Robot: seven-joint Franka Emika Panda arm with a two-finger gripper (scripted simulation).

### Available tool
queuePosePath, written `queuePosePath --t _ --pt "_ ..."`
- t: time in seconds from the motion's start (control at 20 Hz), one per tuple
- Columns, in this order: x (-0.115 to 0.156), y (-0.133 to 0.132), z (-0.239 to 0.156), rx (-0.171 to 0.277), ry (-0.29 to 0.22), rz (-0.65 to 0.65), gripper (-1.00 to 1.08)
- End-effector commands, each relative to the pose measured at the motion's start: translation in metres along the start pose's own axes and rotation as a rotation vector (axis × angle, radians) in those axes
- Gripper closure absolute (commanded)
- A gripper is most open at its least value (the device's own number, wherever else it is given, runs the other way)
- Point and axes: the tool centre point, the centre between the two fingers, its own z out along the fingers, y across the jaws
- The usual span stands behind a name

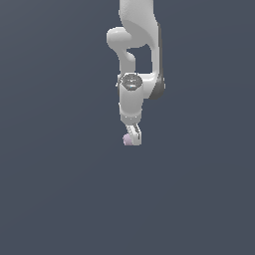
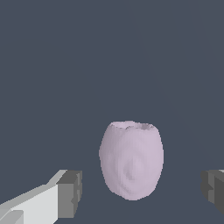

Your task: Pick up the object and move it to a goal position.

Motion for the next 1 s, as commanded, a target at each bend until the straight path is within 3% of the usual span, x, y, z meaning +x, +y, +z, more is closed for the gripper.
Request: queuePosePath --t 0.0,0.7,0.75,0.95 --pt "0.000 0.000 0.004 -0.001 0.000 0.001 -0.92" --pt "0.000 0.001 0.049 0.000 0.000 0.005 -0.92" --pt "0.000 0.001 0.049 0.000 0.000 0.005 1.08" --pt "0.000 0.001 0.049 0.000 0.000 0.005 1.08"
